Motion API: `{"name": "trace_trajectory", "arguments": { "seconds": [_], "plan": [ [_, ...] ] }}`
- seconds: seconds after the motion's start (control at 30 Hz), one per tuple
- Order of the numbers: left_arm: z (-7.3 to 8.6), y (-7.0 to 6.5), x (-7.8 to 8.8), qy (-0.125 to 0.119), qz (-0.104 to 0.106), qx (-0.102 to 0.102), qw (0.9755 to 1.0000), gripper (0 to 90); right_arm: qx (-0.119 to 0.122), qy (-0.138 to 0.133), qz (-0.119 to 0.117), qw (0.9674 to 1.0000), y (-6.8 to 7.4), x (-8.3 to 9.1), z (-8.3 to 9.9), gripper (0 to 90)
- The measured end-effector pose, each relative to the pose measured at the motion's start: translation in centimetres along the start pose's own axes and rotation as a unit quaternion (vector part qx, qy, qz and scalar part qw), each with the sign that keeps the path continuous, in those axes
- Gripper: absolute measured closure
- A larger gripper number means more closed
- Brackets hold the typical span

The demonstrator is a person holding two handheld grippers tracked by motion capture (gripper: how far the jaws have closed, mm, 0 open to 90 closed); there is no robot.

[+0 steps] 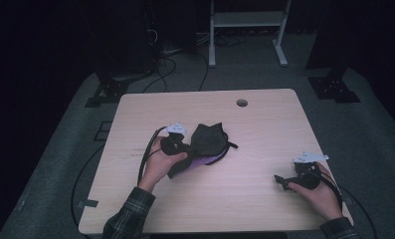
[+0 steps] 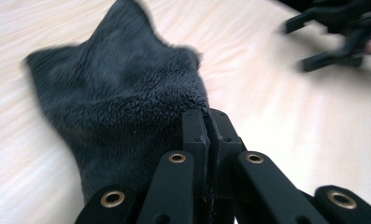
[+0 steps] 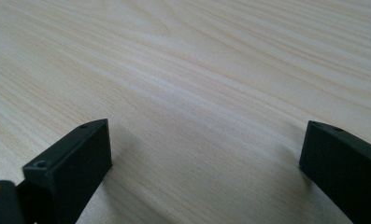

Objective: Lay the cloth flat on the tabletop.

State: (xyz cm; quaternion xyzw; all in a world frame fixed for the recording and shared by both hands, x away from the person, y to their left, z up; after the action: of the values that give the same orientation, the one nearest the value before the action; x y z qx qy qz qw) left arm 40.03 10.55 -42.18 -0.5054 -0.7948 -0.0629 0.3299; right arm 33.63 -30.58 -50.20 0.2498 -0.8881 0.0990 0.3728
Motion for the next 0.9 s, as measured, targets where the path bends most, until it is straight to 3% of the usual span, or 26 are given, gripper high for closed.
{"name": "trace_trajectory", "arguments": {
  "seconds": [0.07, 0.17, 0.2, 0.3, 0.37, 0.4, 0.43, 0.47, 0.5, 0.53, 0.57, 0.6, 0.63, 0.67, 0.7, 0.73, 0.77, 0.8, 0.9],
  "plan": [
    [-0.4, -1.3, 1.1, -0.017, 0.011, -0.007, 0.9998, 86.9, 0.000, 0.000, 0.000, 1.0000, 0.0, 0.0, 0.0, 1.5],
    [-0.7, -1.8, 2.2, -0.036, 0.015, -0.010, 0.9992, 87.0, 0.000, 0.000, 0.000, 1.0000, 0.0, 0.0, 0.0, 1.5],
    [-1.1, -1.9, 3.4, -0.055, 0.008, -0.011, 0.9984, 87.0, 0.000, 0.000, 0.000, 1.0000, 0.0, 0.0, 0.0, 1.5],
    [-1.2, -1.5, 4.6, -0.068, -0.007, -0.011, 0.9976, 87.0, 0.000, 0.000, 0.000, 1.0000, 0.0, 0.0, 0.0, 1.5],
    [-1.1, -0.8, 5.8, -0.078, -0.023, -0.004, 0.9967, 87.0, 0.000, 0.000, 0.000, 1.0000, 0.0, 0.0, 0.0, 1.5],
    [-0.6, 0.2, 6.9, -0.086, -0.040, 0.007, 0.9955, 87.0, 0.000, 0.000, 0.000, 1.0000, 0.0, 0.0, 0.0, 1.5],
    [-0.6, 0.2, 6.9, -0.086, -0.040, 0.007, 0.9955, 86.9, 0.000, 0.000, 0.000, 1.0000, 0.0, 0.0, 0.0, 1.5],
    [0.0, 1.3, 7.8, -0.093, -0.061, 0.021, 0.9935, 86.9, 0.000, 0.000, 0.000, 1.0000, 0.0, 0.0, 0.0, 1.5],
    [0.0, 1.3, 7.8, -0.093, -0.061, 0.021, 0.9935, 86.9, 0.000, 0.000, 0.000, 1.0000, 0.0, 0.0, 0.0, 1.5],
    [0.9, 2.6, 8.7, -0.095, -0.081, 0.037, 0.9915, 86.9, 0.000, 0.000, 0.000, 1.0000, 0.0, 0.0, 0.0, 1.5],
    [0.9, 2.6, 8.7, -0.095, -0.081, 0.037, 0.9915, 86.9, 0.000, 0.000, 0.000, 1.0000, 0.0, 0.0, 0.0, 1.5],
    [1.9, 3.9, 9.4, -0.093, -0.102, 0.056, 0.9888, 86.9, 0.000, 0.000, 0.000, 1.0000, 0.0, 0.0, 0.0, 1.5],
    [1.9, 3.9, 9.4, -0.093, -0.102, 0.056, 0.9888, 86.9, 0.000, 0.000, 0.000, 1.0000, 0.0, 0.0, 0.0, 1.5],
    [2.9, 5.2, 9.9, -0.091, -0.115, 0.077, 0.9862, 86.9, 0.000, 0.000, 0.000, 1.0000, 0.0, 0.0, 0.0, 1.5],
    [2.9, 5.2, 9.9, -0.091, -0.115, 0.077, 0.9862, 86.9, 0.000, 0.000, 0.000, 1.0000, 0.0, 0.0, 0.0, 1.5],
    [4.0, 6.3, 10.0, -0.080, -0.131, 0.095, 0.9836, 86.8, 0.000, 0.000, 0.000, 1.0000, 0.0, 0.0, 0.0, 1.6],
    [4.0, 6.3, 10.0, -0.080, -0.131, 0.095, 0.9836, 86.8, 0.000, 0.000, 0.000, 1.0000, 0.0, 0.0, 0.0, 1.6],
    [5.0, 7.3, 10.0, -0.068, -0.144, 0.111, 0.9810, 86.7, 0.000, 0.000, 0.000, 1.0000, 0.0, 0.0, 0.0, 1.5],
    [5.8, 8.0, 9.7, -0.054, -0.155, 0.118, 0.9794, 84.3, 0.000, 0.000, 0.000, 1.0000, 0.0, 0.0, 0.0, 1.5]
  ]
}}
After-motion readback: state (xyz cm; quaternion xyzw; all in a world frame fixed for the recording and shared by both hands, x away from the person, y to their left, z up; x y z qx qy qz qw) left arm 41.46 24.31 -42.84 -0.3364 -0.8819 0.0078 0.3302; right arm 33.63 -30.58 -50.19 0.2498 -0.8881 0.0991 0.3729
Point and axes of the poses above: each handheld gripper's, and its own axes: x roughly backward along the jaws, z roughly out of its underside, y roughly to its left, the point moved 2 cm from there along -x, roughly forward along the jaws, and after that the axes turned 1 degree about y, right-handed, at the moved point
